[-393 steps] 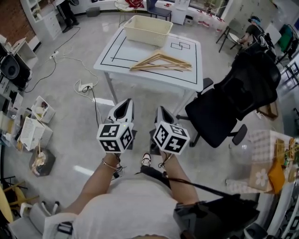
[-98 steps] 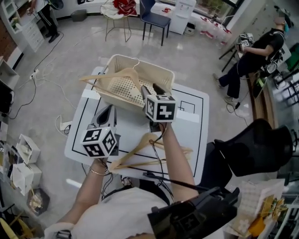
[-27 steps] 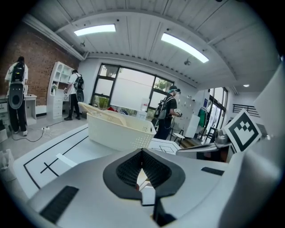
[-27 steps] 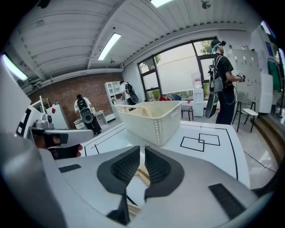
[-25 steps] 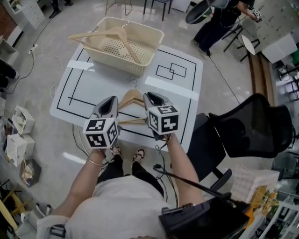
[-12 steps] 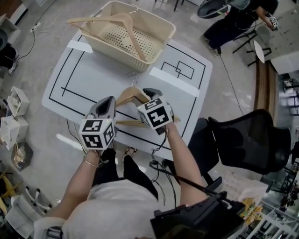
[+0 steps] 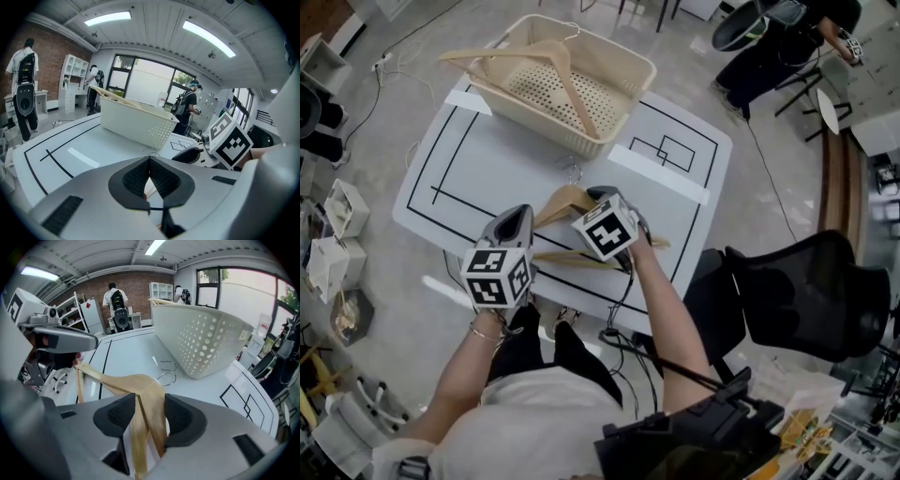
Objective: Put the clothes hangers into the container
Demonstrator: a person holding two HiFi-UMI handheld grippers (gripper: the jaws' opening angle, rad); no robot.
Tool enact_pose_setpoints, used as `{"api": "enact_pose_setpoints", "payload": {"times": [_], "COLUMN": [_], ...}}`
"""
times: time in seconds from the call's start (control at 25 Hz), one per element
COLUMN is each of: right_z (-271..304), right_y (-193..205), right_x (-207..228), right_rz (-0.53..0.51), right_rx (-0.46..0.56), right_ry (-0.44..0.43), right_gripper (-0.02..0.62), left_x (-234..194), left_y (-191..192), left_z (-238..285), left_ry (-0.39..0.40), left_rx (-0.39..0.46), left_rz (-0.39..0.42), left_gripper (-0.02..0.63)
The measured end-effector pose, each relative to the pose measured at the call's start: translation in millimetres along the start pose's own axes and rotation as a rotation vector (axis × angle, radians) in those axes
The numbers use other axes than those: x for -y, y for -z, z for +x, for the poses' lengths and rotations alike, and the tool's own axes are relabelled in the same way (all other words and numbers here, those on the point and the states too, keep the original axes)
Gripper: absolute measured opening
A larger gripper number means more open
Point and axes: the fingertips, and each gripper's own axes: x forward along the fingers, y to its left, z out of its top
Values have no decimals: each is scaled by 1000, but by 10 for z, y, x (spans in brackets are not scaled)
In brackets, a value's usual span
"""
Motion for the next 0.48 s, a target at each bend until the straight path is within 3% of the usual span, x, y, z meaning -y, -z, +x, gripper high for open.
{"api": "enact_pose_setpoints", "payload": {"times": [0.48], "right_z": [61], "right_y": [76], "right_x": [130], "right_rz": [-55], "right_rx": [-61], "right_ry": [40], "right_gripper": [219], "left_x": [-57], "left_y": [6], "left_z": [-81], "left_ry": [7], "left_rx": [3], "left_rz": [-12], "left_gripper": [0]}}
